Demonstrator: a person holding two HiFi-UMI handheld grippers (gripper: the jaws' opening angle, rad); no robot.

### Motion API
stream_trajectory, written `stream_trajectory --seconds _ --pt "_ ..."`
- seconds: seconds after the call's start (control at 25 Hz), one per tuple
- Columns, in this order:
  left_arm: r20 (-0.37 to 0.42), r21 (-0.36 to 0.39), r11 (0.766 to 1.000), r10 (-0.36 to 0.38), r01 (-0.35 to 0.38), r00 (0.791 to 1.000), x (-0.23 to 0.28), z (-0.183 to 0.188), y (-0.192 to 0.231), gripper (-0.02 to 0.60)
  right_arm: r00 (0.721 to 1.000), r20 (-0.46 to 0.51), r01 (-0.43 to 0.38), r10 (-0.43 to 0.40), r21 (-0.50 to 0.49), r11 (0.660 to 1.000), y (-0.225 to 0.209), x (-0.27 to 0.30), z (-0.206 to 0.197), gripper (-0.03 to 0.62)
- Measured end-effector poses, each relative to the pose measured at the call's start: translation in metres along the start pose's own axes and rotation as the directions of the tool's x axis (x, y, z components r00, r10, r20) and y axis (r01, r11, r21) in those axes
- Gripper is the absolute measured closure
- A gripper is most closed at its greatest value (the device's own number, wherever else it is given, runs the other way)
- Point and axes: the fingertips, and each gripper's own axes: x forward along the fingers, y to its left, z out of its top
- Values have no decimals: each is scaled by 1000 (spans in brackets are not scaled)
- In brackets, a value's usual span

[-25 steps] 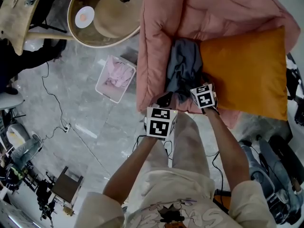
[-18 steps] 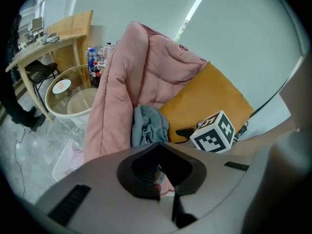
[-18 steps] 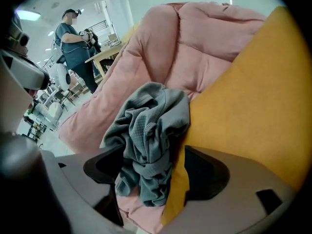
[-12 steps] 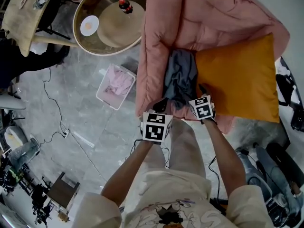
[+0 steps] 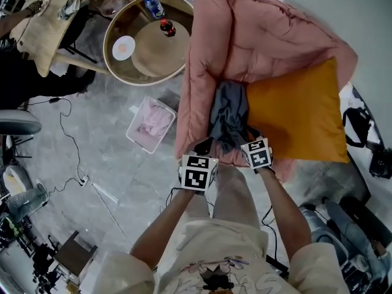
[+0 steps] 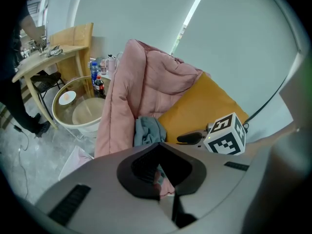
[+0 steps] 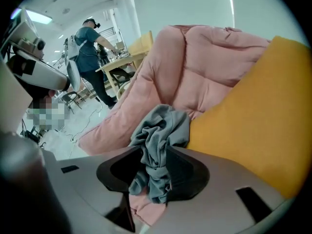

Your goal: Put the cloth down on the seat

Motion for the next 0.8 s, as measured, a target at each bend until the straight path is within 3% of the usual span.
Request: stream_trajectory --seconds 0.52,0.8 --pt "64 -9 1000 10 -10 998 -45 25 -5 577 994 111 -12 16 -34 999 28 -69 41 477" --pt "102 -3 1000 -11 11 995 -72 32 -22 577 974 224 -17 26 -43 999 45 -117 75 502"
